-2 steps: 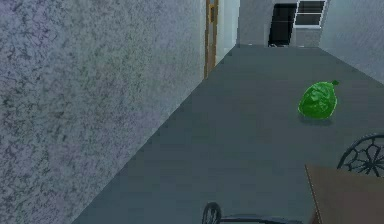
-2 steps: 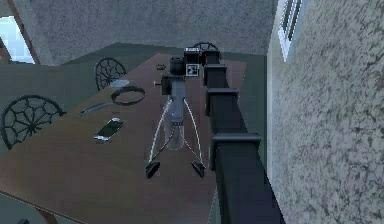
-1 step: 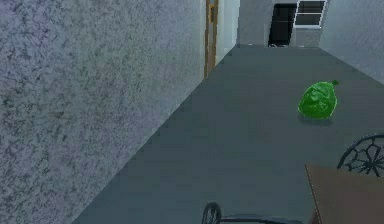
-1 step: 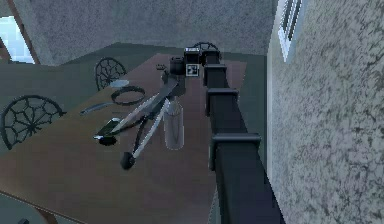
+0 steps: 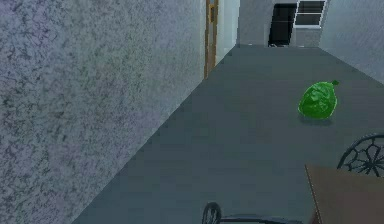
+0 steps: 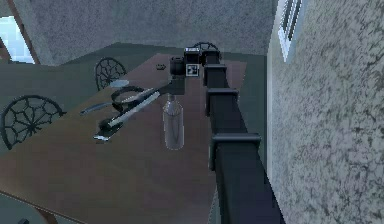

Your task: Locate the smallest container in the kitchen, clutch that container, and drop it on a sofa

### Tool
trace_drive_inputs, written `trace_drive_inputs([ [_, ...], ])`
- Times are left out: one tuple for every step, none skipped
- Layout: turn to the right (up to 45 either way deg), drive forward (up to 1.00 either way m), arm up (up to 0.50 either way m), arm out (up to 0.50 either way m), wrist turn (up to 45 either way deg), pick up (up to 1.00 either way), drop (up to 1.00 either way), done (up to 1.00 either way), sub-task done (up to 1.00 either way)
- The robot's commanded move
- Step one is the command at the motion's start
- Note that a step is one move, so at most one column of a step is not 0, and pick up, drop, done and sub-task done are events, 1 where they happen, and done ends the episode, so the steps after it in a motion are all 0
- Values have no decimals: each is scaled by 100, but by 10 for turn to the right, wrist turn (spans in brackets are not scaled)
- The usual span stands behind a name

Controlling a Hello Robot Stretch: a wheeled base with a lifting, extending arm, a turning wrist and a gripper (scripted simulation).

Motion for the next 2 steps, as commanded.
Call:
trace_drive_inputs([
  [0,0,0,0,450,0,0,0,0],
  [0,0,0,0,300,0,0,0,0],
])
